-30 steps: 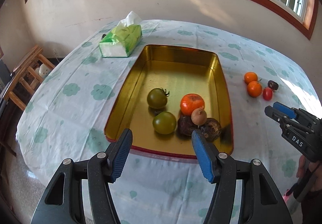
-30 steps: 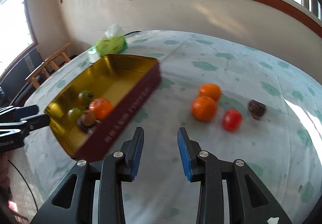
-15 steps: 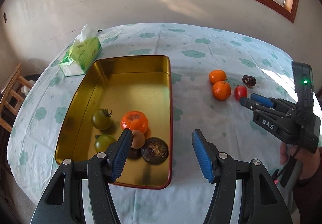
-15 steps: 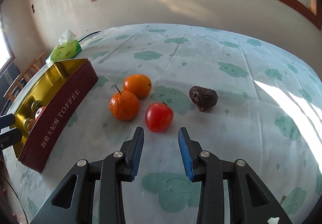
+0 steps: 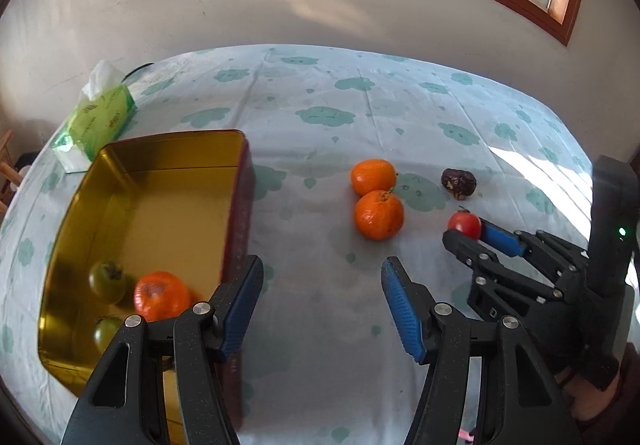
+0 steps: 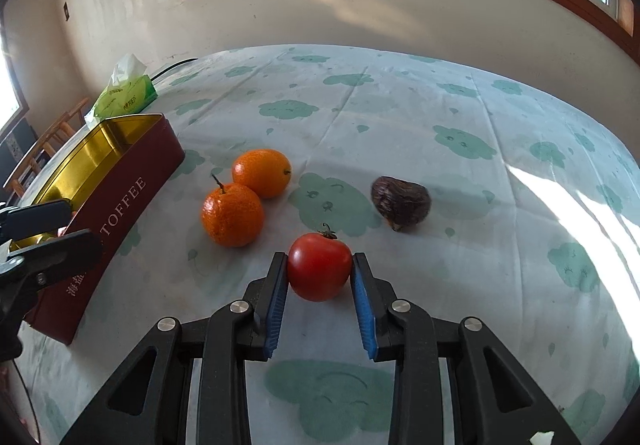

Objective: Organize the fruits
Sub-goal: 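Grasp the large tangerine with the left gripper while the right holds the red tomato, then lower the tangerine into the tin and open the left gripper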

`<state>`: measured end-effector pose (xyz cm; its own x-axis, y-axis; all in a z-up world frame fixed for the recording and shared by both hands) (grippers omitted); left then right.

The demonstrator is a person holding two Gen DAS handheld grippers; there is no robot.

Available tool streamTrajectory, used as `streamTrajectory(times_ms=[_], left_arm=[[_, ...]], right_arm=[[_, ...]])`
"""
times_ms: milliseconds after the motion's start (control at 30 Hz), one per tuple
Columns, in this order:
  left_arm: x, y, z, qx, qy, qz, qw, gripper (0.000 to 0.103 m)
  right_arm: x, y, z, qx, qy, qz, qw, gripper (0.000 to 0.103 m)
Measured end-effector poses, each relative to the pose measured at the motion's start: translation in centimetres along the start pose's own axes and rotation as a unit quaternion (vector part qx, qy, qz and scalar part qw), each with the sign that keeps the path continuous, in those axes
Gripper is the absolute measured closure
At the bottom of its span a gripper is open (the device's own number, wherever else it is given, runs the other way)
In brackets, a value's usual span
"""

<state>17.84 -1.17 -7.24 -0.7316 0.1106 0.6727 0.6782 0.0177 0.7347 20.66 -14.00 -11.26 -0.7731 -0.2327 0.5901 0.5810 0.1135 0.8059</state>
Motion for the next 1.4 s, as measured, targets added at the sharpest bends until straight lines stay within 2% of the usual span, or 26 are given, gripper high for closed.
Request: streamTrajectory(times_ms=[133,200,500,567,633,767,933,1100,1267,1400], left_arm=[[-2.5,-0.1,-1.7,0.005,-0.011,0.013,0.9998,0.041],[-3.6,-0.1,-2.3,0.007,-0.014,0.019,0.9997,0.041],[-7.7,0.1,-3.2,0.011,-0.016,0.032,0.9993,0.041],[-8.0,0.2,-3.4,0.008,-0.016,0.029,0.9994,0.044],[-7.9,0.2,-3.7,0.004,-0.024,0.027,0.9993,0.06],[-7.3,0.0,-4.0,-0.012,-0.016,0.024,0.9995,0.063],[-5.7,-0.7,-3.4,-0.007,-0.013,0.029,0.9995,0.063],[-2.7,-1.0,-2.5,-0.02,0.005,0.02,0.9996,0.063],[0.8,-0.8,-1.0,-0.011,0.008,0.009,0.9999,0.063],[3.7,0.2,1.7,0.004,0.021,-0.009,0.9997,0.063]], right_arm=[[1.8,-0.9,-4.0,-0.003,-0.058,-0.002,0.998,0.074],[2.3,-1.4,-5.5,-0.01,-0.071,-0.001,0.997,0.074],[2.4,-2.0,-6.3,-0.025,-0.072,0.0,0.997,0.073],[2.1,-2.2,-6.3,-0.028,-0.068,0.007,0.997,0.073],[2.0,-2.2,-6.3,-0.028,-0.068,0.011,0.997,0.073],[2.0,-2.3,-6.2,-0.03,-0.066,0.011,0.997,0.073],[2.0,-2.3,-6.2,-0.026,-0.069,0.012,0.997,0.073],[1.9,-2.3,-6.2,-0.021,-0.072,0.013,0.997,0.072],[1.9,-2.3,-6.2,-0.02,-0.072,0.013,0.997,0.073],[1.9,-2.3,-6.2,-0.02,-0.072,0.014,0.997,0.073]])
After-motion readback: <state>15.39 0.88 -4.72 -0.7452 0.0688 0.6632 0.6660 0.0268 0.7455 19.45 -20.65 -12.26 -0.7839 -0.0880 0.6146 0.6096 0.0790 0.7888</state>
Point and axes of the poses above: each gripper's, at about its wrist camera, not at the fingertips, and x roughly against the way its jaws point, z to its left, y to its top, the point moved 9 cm from there along -x, roughly the way its jaws point, and after that the axes turned 12 degrees about -z, right-handed, at the moved point
